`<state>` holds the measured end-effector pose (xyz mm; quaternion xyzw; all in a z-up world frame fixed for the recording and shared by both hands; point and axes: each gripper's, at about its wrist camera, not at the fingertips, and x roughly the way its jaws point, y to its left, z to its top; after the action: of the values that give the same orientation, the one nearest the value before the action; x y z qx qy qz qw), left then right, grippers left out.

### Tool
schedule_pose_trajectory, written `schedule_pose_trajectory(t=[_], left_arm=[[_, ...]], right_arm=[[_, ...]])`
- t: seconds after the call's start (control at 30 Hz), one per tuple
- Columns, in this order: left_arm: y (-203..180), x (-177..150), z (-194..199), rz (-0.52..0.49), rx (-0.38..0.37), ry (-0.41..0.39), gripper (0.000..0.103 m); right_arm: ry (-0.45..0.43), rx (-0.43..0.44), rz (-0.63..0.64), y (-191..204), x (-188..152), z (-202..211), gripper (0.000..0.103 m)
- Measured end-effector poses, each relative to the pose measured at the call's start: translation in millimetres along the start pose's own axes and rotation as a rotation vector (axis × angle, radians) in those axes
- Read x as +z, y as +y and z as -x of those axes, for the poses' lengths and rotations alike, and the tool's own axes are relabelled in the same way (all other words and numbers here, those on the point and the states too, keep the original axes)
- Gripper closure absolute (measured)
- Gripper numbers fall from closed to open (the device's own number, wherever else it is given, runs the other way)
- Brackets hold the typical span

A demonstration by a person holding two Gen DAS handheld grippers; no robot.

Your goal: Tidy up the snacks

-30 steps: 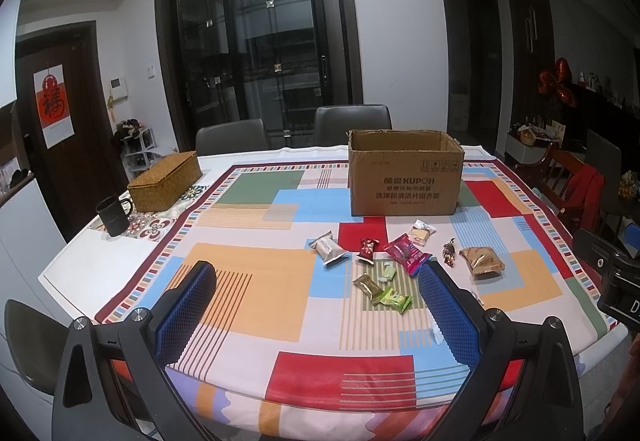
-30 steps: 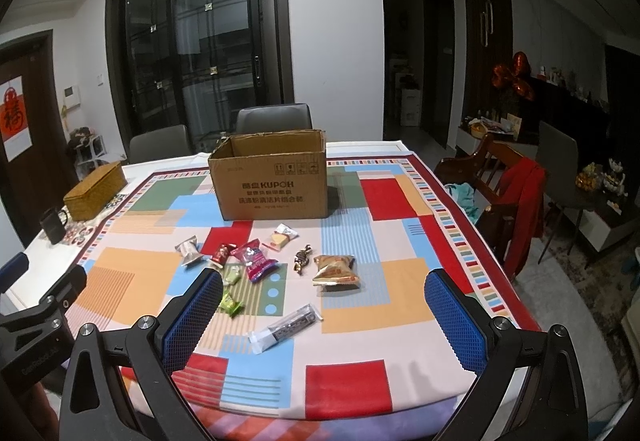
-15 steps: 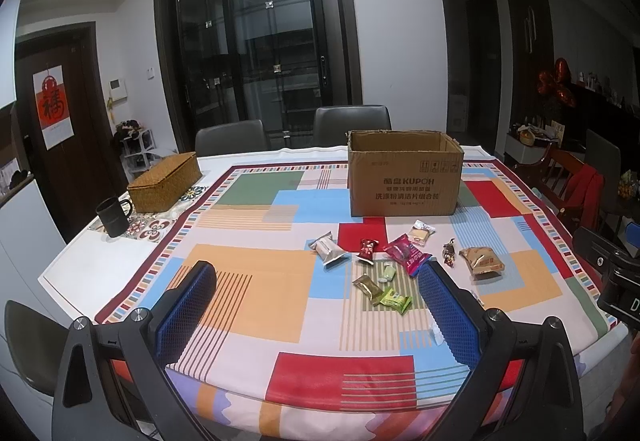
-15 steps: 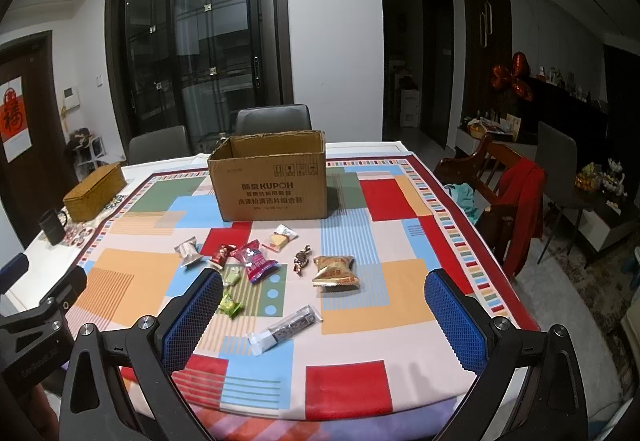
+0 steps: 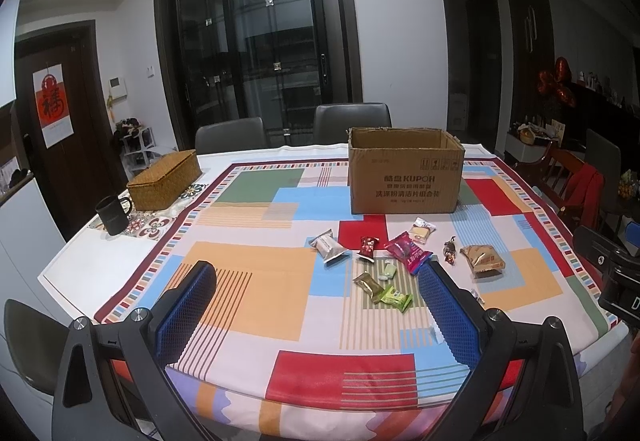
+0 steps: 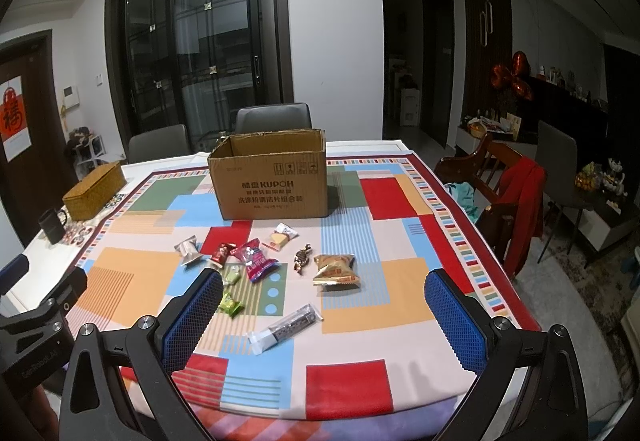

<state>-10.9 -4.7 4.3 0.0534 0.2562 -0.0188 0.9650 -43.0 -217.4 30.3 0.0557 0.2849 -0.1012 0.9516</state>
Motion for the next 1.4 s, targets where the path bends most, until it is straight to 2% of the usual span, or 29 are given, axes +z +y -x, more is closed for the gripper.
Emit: schedule_pose_trajectory(t=[0.9, 0.93, 1.4], left_arm=[[-4, 2, 9, -0.006, 0.001, -0.004, 0.000], [-7, 2, -4, -0.007, -0.002, -0.004, 0.000], [-17, 4, -21, -0.056, -0.039, 0.008, 0.000]], right_arm=[[0.003, -0.001, -0.002, -2, 2, 0, 0.001], [0.004, 0.000, -0.002, -2, 2, 0, 0.001], [0.022, -0.008, -0.008, -10, -7, -9, 0.001]])
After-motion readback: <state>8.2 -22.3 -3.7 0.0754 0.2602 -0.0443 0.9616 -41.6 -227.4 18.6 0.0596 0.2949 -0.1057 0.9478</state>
